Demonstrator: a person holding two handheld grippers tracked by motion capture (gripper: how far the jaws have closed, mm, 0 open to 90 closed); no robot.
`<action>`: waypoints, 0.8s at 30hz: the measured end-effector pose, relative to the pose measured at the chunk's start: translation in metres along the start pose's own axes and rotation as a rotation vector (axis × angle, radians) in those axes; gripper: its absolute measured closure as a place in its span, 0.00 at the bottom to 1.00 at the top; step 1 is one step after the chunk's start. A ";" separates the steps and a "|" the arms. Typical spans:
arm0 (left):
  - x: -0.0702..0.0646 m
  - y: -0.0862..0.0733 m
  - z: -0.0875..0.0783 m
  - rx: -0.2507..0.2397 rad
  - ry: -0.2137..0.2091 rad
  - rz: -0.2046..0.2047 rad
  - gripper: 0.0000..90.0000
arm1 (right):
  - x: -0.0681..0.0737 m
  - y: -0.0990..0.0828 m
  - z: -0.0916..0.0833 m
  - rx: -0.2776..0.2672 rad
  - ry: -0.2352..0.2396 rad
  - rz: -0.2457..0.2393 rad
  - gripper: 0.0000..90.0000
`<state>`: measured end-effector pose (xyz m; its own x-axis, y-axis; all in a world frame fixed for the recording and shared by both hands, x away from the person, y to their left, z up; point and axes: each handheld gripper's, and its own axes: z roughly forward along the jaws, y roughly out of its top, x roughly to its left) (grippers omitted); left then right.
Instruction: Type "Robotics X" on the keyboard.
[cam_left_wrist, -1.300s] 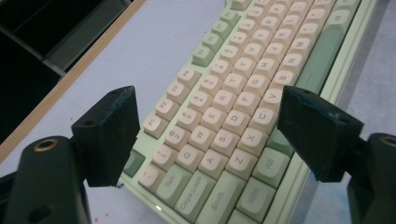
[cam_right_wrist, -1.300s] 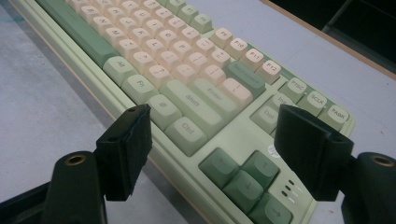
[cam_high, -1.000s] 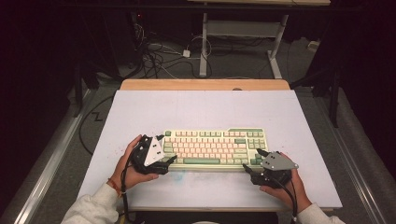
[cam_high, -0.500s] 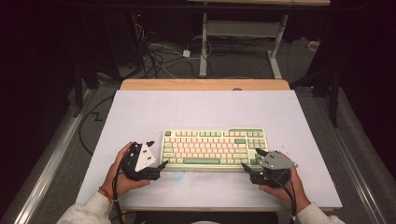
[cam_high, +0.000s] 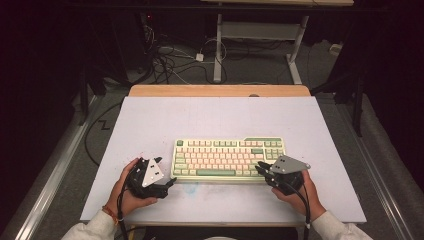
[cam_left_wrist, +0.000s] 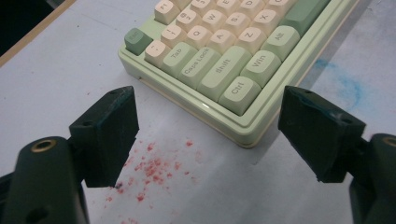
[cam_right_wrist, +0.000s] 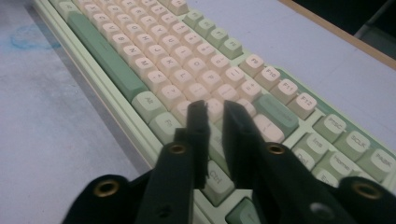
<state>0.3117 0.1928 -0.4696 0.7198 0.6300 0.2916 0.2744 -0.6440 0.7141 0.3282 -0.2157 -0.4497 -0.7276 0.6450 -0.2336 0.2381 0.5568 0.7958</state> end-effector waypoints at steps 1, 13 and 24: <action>0.000 0.000 0.000 -0.002 0.001 -0.004 0.22 | 0.000 0.002 0.001 0.007 0.007 0.000 0.95; 0.000 -0.001 0.002 0.004 -0.017 -0.007 0.22 | -0.002 0.034 0.035 0.042 0.058 -0.033 1.00; -0.001 -0.002 0.005 0.018 -0.034 0.008 0.22 | -0.002 0.049 0.069 0.088 0.075 -0.051 1.00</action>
<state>0.3132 0.1911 -0.4741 0.7434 0.6096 0.2753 0.2796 -0.6571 0.7001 0.3857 -0.1539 -0.4491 -0.7857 0.5754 -0.2272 0.2527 0.6337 0.7312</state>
